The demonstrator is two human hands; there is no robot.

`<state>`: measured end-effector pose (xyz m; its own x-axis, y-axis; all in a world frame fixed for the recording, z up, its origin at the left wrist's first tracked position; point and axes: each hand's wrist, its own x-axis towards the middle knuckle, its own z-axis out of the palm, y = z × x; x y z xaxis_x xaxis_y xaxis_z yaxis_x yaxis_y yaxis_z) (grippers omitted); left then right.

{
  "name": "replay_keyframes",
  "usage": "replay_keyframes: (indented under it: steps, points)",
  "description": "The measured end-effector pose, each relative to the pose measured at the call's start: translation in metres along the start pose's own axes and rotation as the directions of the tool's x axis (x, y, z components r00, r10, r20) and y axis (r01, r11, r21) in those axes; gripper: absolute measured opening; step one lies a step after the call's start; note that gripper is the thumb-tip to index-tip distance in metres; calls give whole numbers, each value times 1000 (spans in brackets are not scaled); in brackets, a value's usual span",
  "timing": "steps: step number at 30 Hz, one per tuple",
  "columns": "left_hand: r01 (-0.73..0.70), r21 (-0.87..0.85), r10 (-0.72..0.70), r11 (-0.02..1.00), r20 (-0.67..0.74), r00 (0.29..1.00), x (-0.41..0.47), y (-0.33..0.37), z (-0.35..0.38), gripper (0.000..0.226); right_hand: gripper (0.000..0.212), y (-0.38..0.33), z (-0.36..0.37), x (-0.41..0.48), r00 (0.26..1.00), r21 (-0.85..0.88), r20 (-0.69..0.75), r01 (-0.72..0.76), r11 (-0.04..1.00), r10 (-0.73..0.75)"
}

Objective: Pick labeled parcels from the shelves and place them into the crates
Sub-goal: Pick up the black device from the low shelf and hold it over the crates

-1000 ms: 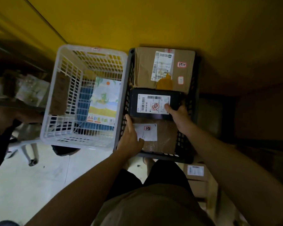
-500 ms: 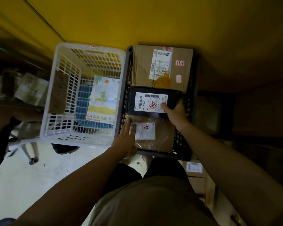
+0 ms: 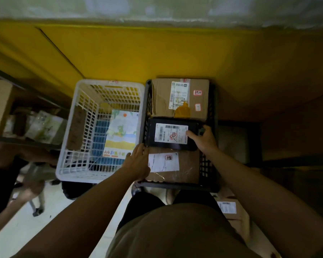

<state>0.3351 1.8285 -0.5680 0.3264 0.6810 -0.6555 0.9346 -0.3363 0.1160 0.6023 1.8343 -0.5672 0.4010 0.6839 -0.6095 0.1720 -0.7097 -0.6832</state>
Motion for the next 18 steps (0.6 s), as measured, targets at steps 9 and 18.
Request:
replay_keyframes:
  steps: [9, 18]
  points:
    - [-18, 252, 34, 967, -60, 998, -6, -18, -86, 64, 78, -18, -22, -50, 983, -426, -7, 162, 890, -183]
    - [-281, 556, 447, 782, -186, 875, -39, 17, -170, 73, 66, -11, -44, -172, 851, -570, -359, 124, 812, -382]
